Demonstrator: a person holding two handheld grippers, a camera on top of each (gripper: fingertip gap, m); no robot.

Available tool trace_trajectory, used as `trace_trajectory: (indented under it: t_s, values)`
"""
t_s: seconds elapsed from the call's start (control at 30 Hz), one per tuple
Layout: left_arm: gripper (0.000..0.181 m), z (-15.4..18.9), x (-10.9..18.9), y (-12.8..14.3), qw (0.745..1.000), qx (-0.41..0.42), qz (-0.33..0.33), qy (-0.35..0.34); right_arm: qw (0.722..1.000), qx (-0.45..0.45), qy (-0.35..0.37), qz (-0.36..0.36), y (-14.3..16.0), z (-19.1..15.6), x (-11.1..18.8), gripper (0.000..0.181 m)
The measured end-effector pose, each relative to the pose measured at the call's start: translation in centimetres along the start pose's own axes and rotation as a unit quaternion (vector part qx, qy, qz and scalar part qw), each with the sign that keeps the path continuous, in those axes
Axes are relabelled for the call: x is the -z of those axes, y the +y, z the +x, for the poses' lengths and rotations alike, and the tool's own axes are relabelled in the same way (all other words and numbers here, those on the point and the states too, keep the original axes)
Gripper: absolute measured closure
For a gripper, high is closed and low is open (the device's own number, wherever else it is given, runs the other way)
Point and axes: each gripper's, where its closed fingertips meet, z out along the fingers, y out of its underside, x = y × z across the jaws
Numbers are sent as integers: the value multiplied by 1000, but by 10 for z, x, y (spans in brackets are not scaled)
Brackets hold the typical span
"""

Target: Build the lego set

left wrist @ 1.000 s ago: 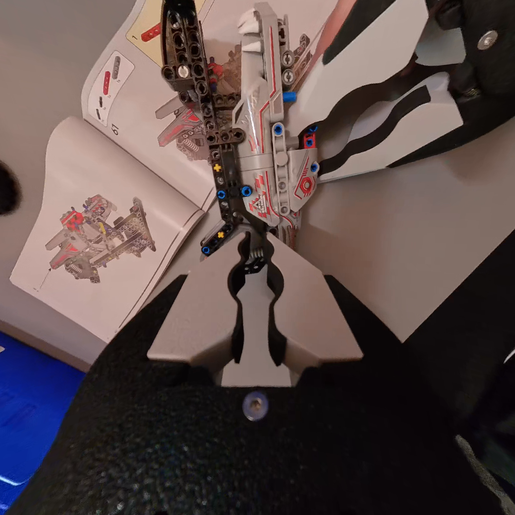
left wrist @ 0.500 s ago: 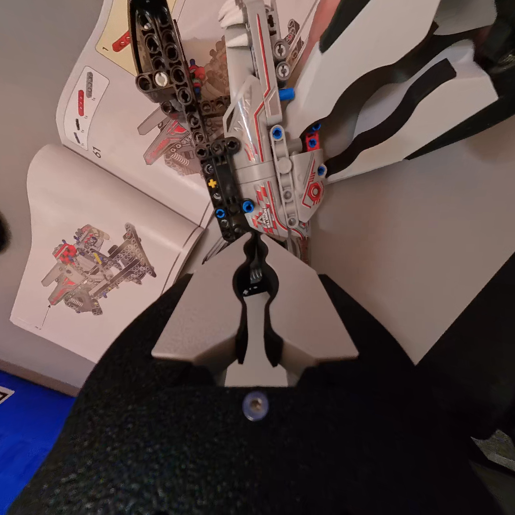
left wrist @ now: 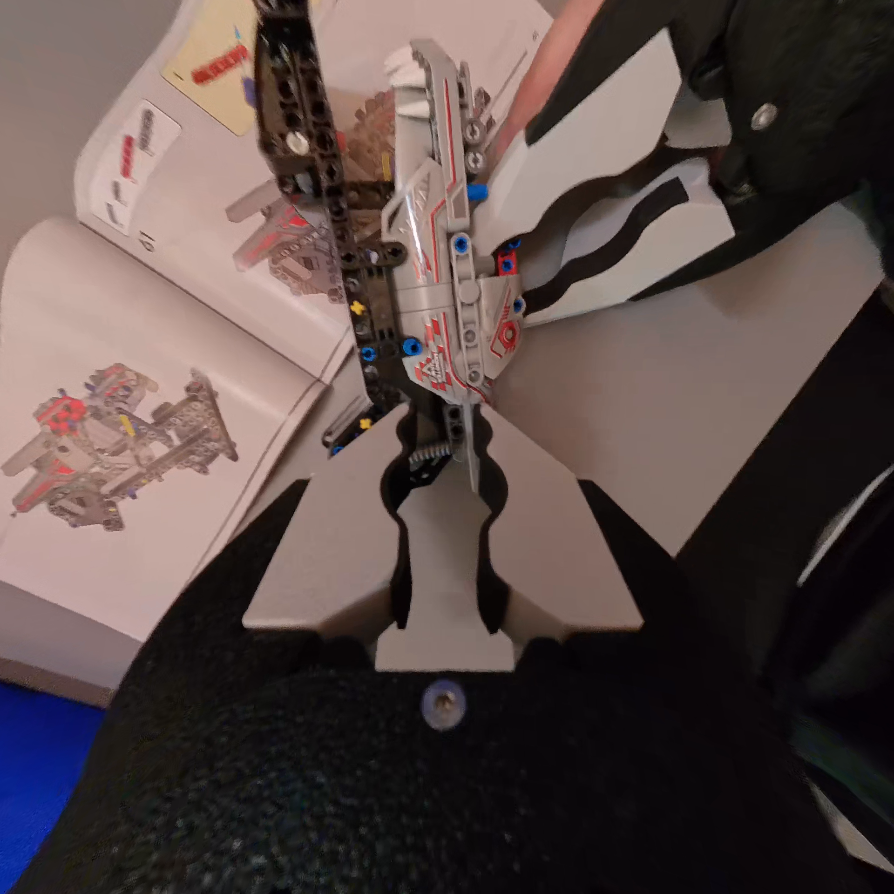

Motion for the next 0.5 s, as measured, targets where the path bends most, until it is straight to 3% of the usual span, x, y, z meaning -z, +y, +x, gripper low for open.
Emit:
trace_trajectory:
  t_s: [0.03, 0.33, 0.5]
  values:
    - [157, 3, -3, 3, 1000, 2, -15, 7, 1000, 0, 0, 0, 0, 0, 0, 150]
    - [165, 5, -14, 4, 998, -28, -60, -12, 1000, -4, -2, -2, 1, 0, 0, 151]
    - [169, 6, -15, 5, 997, -6, -75, 10, 1000, -14, -5, -7, 2, 0, 0, 153]
